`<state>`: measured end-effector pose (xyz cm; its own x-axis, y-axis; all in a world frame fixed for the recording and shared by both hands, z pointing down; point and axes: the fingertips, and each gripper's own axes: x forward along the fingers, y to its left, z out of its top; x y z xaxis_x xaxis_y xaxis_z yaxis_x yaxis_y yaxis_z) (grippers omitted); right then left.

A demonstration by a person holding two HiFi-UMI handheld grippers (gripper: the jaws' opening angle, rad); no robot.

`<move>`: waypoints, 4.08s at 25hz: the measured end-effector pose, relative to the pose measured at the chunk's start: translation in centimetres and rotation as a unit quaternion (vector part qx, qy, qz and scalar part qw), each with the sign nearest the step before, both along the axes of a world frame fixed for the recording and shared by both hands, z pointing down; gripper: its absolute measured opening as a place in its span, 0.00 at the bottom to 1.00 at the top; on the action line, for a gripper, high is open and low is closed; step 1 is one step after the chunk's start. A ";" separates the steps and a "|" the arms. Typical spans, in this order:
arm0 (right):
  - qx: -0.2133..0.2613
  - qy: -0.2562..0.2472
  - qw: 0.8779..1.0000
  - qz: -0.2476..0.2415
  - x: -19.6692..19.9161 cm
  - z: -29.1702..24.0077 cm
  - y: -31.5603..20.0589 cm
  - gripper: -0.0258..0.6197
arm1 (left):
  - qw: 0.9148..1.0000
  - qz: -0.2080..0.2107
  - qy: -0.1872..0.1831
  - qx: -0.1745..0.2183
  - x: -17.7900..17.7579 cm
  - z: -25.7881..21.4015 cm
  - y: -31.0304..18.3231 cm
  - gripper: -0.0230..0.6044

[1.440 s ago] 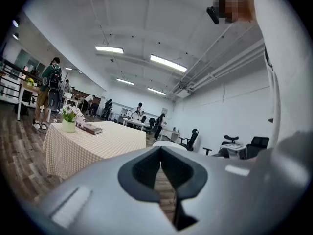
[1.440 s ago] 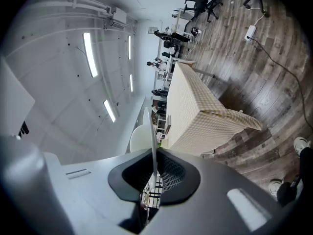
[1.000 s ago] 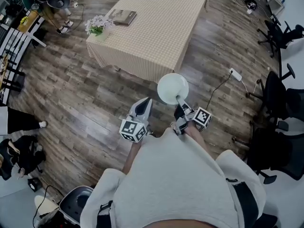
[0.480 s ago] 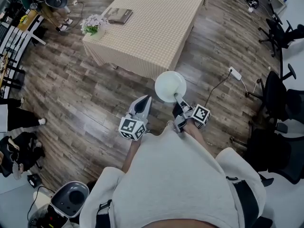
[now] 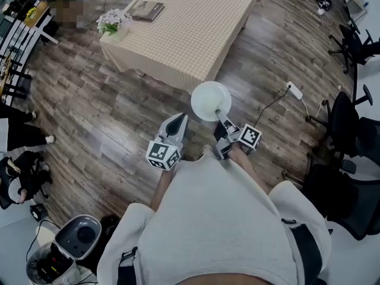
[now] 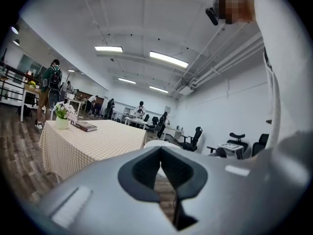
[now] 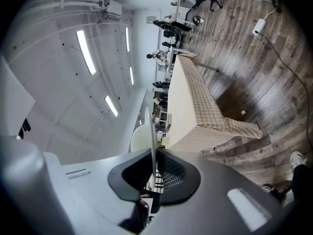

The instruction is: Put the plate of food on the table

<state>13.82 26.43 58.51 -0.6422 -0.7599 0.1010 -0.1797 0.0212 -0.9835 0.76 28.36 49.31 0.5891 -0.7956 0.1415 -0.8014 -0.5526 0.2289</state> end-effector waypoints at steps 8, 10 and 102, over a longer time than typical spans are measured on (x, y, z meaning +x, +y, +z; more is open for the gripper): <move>-0.005 0.016 1.000 -0.006 -0.3 0.4 -1.5 0.07 | 1.000 -0.008 0.009 0.000 -0.6 0.1 -1.4 0.05; -0.003 0.019 1.000 -0.007 -0.3 0.2 -1.9 0.08 | 1.000 -0.005 0.010 0.002 -0.3 0.0 -1.9 0.05; -0.083 0.026 0.994 -0.071 -3.6 5.7 -41.6 0.08 | 0.995 -0.034 0.026 -0.094 -1.6 6.2 -43.7 0.05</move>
